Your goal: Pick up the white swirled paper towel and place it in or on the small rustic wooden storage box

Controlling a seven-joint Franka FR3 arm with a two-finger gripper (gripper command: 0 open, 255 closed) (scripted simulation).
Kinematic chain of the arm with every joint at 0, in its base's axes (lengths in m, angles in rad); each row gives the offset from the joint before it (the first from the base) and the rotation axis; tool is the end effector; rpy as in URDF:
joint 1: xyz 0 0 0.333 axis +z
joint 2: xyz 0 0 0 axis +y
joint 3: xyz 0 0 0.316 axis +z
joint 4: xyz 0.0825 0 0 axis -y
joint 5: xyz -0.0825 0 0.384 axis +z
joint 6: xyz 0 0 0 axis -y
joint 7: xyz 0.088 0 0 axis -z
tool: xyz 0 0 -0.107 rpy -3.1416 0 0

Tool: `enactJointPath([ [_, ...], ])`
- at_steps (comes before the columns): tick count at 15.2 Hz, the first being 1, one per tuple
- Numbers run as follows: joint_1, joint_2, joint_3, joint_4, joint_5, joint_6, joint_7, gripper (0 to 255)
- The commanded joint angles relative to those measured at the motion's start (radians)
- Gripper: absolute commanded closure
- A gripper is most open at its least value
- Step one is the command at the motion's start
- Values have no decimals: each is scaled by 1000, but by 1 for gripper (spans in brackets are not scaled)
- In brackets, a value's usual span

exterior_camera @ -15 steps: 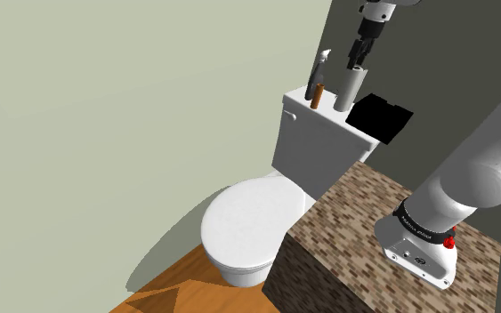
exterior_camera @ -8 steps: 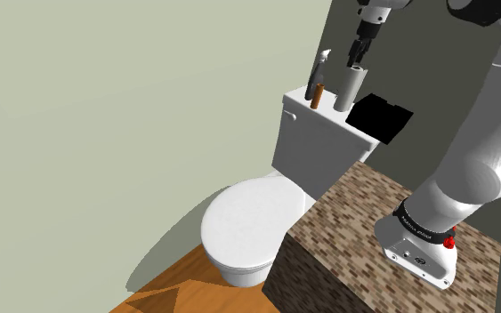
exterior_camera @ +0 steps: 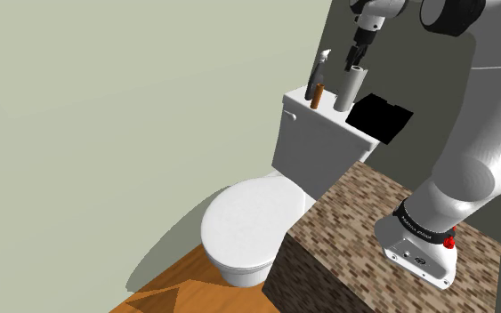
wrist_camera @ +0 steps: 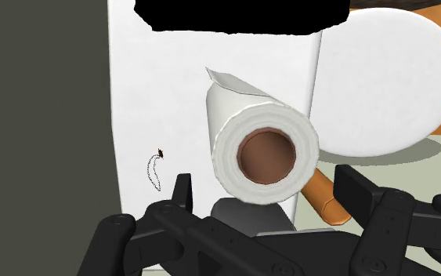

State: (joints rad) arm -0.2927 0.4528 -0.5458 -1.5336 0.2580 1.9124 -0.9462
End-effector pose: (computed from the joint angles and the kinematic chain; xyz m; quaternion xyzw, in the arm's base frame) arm 0.5010 -0.4516 0.4235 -0.9995 -0.0322 -0.0035 0.0062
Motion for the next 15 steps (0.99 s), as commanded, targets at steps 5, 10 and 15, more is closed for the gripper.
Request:
enactJointPath([
  [5, -1, 11, 4, -33, 9, 43, -8, 0],
  [10, -1, 11, 4, -33, 9, 43, -8, 0],
  [15, -1, 11, 4, -33, 9, 43, -8, 255],
])
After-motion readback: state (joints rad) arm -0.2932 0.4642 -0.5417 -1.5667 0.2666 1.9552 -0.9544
